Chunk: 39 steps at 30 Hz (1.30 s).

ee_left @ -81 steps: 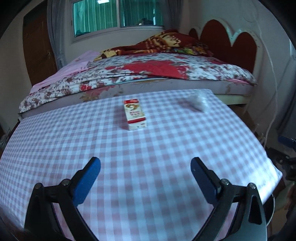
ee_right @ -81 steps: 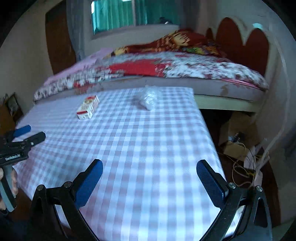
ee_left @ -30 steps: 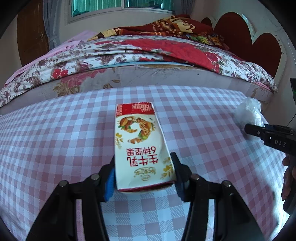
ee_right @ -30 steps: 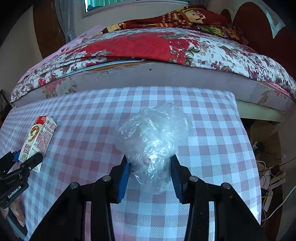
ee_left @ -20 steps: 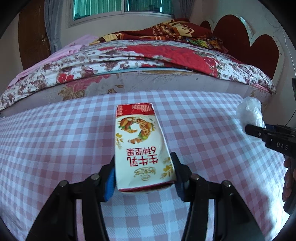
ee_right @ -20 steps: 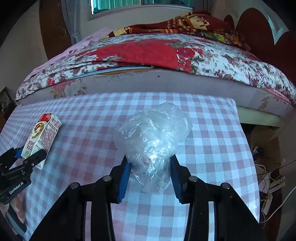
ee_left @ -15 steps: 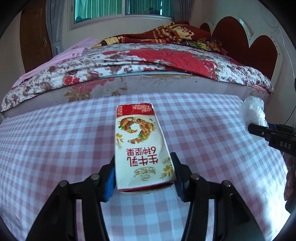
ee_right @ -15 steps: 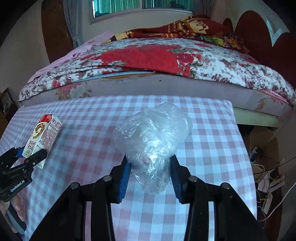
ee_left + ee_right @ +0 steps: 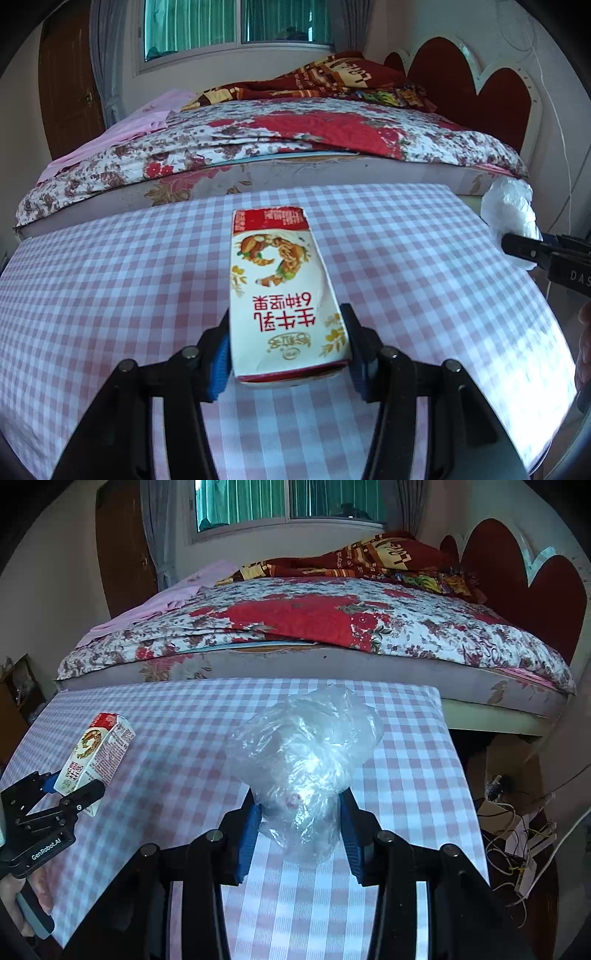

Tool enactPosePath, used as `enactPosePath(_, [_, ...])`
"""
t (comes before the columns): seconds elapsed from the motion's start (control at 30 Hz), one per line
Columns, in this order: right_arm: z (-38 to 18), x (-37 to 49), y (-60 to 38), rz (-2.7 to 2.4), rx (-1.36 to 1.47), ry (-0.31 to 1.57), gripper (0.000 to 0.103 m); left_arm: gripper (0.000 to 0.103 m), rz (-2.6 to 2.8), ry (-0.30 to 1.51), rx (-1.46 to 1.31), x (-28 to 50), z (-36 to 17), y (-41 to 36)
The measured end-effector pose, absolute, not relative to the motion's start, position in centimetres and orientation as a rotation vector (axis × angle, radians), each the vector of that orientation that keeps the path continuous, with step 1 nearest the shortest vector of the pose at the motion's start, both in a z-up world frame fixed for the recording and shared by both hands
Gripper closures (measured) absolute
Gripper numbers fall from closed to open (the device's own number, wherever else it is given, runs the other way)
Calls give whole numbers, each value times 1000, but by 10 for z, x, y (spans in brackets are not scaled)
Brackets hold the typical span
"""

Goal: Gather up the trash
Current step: 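Carry the carton and plastic bag over the bucket and open both grippers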

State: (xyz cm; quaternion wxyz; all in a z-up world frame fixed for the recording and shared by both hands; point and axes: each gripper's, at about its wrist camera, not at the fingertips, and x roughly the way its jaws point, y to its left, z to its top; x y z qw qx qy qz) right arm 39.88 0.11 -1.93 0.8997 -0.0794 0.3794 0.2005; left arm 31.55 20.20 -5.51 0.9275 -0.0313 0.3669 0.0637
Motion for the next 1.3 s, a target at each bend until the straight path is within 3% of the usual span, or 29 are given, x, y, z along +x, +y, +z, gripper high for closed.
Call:
enactPosePath(0.63, [47,281,-69,370,-144,709,60,50,11,691,37,235,10,113])
enactPosePath(1.3, [57,222,-141,308,-118,652,60,50,-156,654,59,190,17,11])
